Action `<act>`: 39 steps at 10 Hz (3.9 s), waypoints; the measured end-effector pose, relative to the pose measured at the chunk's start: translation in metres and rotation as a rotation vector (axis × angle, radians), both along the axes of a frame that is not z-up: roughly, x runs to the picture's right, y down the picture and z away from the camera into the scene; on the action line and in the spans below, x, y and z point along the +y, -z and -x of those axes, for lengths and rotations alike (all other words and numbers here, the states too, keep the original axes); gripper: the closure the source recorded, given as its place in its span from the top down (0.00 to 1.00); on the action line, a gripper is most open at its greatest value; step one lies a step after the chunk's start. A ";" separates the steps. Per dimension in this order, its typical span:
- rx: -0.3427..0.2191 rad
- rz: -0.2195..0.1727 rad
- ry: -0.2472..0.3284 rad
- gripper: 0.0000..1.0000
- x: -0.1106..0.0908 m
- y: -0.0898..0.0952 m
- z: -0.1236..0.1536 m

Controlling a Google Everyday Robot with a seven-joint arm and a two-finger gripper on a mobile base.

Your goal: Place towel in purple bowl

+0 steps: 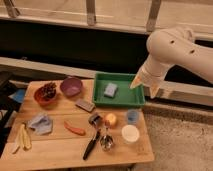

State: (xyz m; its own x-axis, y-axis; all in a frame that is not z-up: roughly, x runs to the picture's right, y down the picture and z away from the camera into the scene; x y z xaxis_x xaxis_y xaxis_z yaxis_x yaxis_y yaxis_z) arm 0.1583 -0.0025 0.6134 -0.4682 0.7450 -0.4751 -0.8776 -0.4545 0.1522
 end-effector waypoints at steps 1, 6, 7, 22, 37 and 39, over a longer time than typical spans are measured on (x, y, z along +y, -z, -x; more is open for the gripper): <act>-0.034 -0.013 0.019 0.65 -0.006 0.000 0.022; -0.213 -0.079 0.097 0.65 -0.021 0.019 0.135; -0.210 -0.081 0.095 0.65 -0.021 0.020 0.133; -0.571 -0.015 0.282 0.65 0.065 0.012 0.360; -0.691 0.019 0.522 0.65 0.107 -0.022 0.489; -0.694 0.021 0.548 0.65 0.095 -0.028 0.492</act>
